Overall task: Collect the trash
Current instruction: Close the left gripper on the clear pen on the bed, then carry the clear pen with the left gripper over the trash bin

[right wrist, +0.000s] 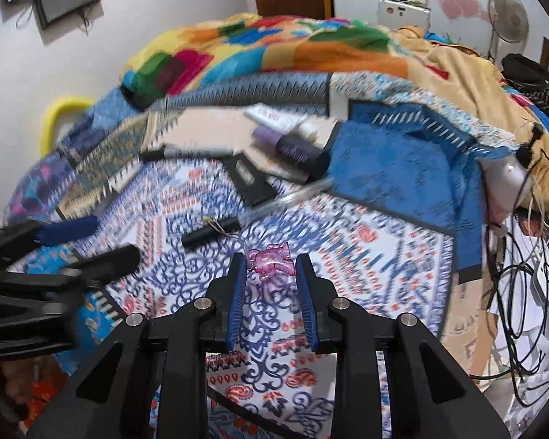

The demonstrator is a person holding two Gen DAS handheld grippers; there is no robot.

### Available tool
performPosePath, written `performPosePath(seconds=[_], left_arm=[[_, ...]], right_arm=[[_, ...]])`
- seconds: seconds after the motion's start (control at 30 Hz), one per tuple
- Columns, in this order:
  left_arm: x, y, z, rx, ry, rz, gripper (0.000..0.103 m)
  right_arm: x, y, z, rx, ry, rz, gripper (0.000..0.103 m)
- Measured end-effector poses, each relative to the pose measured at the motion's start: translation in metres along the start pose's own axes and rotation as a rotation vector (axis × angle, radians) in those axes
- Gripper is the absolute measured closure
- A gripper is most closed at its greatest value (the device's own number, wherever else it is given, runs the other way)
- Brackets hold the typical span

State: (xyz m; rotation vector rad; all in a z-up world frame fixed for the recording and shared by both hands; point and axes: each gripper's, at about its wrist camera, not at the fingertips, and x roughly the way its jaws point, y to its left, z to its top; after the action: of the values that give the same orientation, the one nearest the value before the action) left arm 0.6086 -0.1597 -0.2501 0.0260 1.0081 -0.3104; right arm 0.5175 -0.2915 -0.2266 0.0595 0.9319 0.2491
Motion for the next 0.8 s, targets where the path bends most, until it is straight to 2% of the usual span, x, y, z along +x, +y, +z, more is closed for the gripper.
performPosePath(seconds=[0.1, 0.13, 0.17, 0.2, 0.33, 0.4, 0.53, 0.57, 0.63, 0.8], left_arm=[[0.011, -0.01, 0.01, 0.04, 0.009, -0.02, 0.034], [0.015, -0.015, 0.013, 0.057, 0.013, -0.028, 0.038], [0.02, -0.02, 0.015, 0.084, 0.021, -0.035, 0.05], [0.024, -0.024, 0.017, 0.103, 0.03, -0.035, 0.058], [0.041, -0.027, 0.024, 0.118, 0.06, -0.028, 0.066], [0.049, -0.027, 0.025, 0.123, 0.085, -0.031, 0.075], [0.05, -0.034, 0.022, 0.136, 0.088, -0.034, 0.078], [0.049, -0.036, 0.02, 0.143, 0.092, -0.035, 0.083], [0.045, -0.044, 0.015, 0.164, 0.101, -0.045, 0.086], [0.036, -0.065, -0.003, 0.206, 0.123, -0.019, 0.09]], right_arm=[[-0.02, -0.012, 0.004, 0.026, -0.037, 0.005, 0.078], [-0.025, -0.015, 0.005, 0.032, -0.044, 0.005, 0.078], [-0.029, -0.019, 0.006, 0.038, -0.049, 0.006, 0.078], [-0.033, -0.022, 0.006, 0.043, -0.053, 0.006, 0.078], [-0.042, -0.035, 0.002, 0.059, -0.057, -0.01, 0.078], [-0.044, -0.041, 0.0, 0.071, -0.049, -0.016, 0.078], [-0.048, -0.052, -0.002, 0.091, -0.041, -0.021, 0.078], [-0.05, -0.054, -0.003, 0.091, -0.042, -0.021, 0.078], [-0.053, -0.056, -0.003, 0.093, -0.04, -0.022, 0.078], [-0.065, -0.055, -0.004, 0.097, -0.045, -0.015, 0.078]])
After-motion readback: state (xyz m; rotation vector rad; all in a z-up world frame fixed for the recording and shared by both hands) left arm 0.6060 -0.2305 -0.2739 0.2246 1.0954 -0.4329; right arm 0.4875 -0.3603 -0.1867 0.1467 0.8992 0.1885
